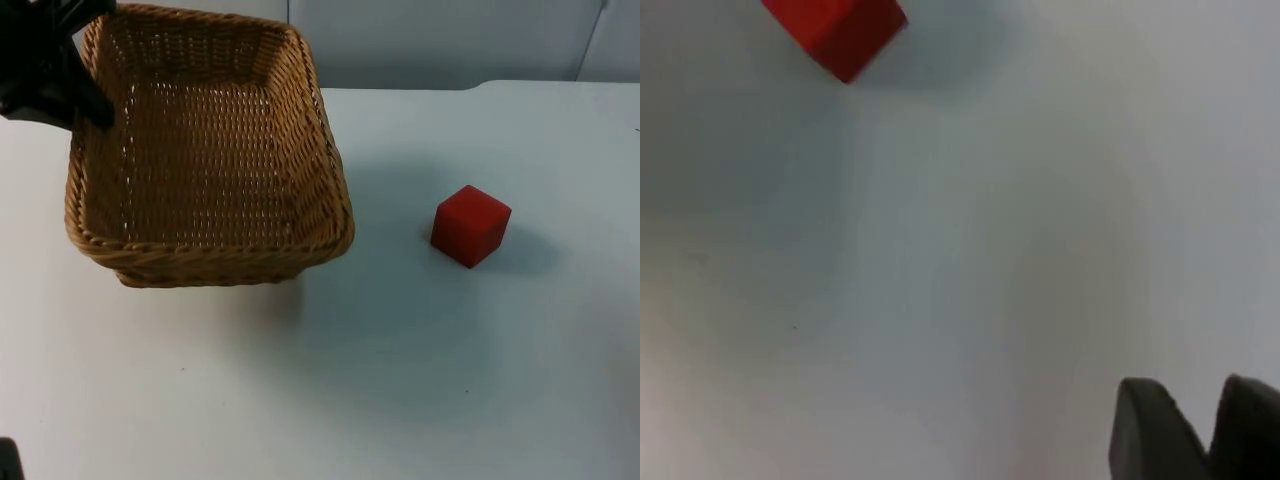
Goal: Pick up the basket with the left hand and place the cube into the basket with the right hand.
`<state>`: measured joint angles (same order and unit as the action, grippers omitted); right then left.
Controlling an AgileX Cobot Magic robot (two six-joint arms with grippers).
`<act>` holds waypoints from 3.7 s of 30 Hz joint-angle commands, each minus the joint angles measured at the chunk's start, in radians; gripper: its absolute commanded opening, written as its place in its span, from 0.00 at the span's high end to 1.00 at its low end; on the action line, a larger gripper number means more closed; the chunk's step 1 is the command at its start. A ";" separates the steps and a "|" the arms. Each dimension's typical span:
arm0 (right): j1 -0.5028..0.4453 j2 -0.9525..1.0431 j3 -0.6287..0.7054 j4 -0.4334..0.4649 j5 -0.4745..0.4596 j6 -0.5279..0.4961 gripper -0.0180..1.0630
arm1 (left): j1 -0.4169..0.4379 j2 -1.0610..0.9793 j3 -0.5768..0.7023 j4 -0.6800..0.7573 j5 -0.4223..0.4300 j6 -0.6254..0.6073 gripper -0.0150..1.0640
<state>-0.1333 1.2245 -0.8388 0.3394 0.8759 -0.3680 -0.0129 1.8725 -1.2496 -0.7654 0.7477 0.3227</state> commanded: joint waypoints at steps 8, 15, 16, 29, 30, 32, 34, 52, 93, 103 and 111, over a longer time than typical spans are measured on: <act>0.203 0.012 -0.170 -0.065 0.035 -0.056 0.54 | 0.001 -0.016 -0.010 -0.034 -0.046 0.014 0.99; 0.357 0.183 -0.300 -0.339 0.128 0.178 0.46 | 0.001 -0.016 -0.010 -0.038 -0.069 0.014 0.99; 0.357 0.183 -0.300 -0.339 0.128 0.178 0.46 | 0.001 -0.016 -0.010 -0.038 -0.069 0.014 0.99; 0.367 0.463 -0.488 -0.254 0.230 0.248 0.46 | 0.001 -0.016 -0.010 -0.038 -0.087 0.014 0.99; 0.367 0.480 -0.504 -0.252 0.244 0.258 0.46 | 0.001 -0.016 -0.010 -0.038 -0.087 0.014 0.99; 0.368 0.512 -0.543 -0.252 0.276 0.279 0.44 | 0.001 -0.016 -0.010 -0.038 -0.090 0.014 0.99; 0.374 0.522 -0.561 -0.252 0.293 0.293 0.42 | 0.001 -0.016 -0.010 -0.036 -0.089 0.014 0.99; 0.398 0.550 -0.577 -0.158 0.275 0.178 0.33 | 0.001 -0.016 -0.010 -0.036 -0.117 0.014 0.99; 0.437 0.789 -0.842 -0.132 0.335 0.122 0.31 | 0.001 -0.016 -0.010 -0.036 -0.176 0.014 0.99; 0.449 0.842 -0.840 -0.134 0.345 0.133 0.31 | 0.001 -0.016 -0.010 -0.034 -0.176 0.014 0.99; 0.449 0.870 -0.840 -0.132 0.345 0.133 0.31 | 0.001 -0.016 -0.010 -0.036 -0.176 0.014 0.99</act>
<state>0.3129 2.0858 -1.6754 0.2065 1.2197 -0.2359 -0.0129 1.8725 -1.2496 -0.7747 0.5834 0.3397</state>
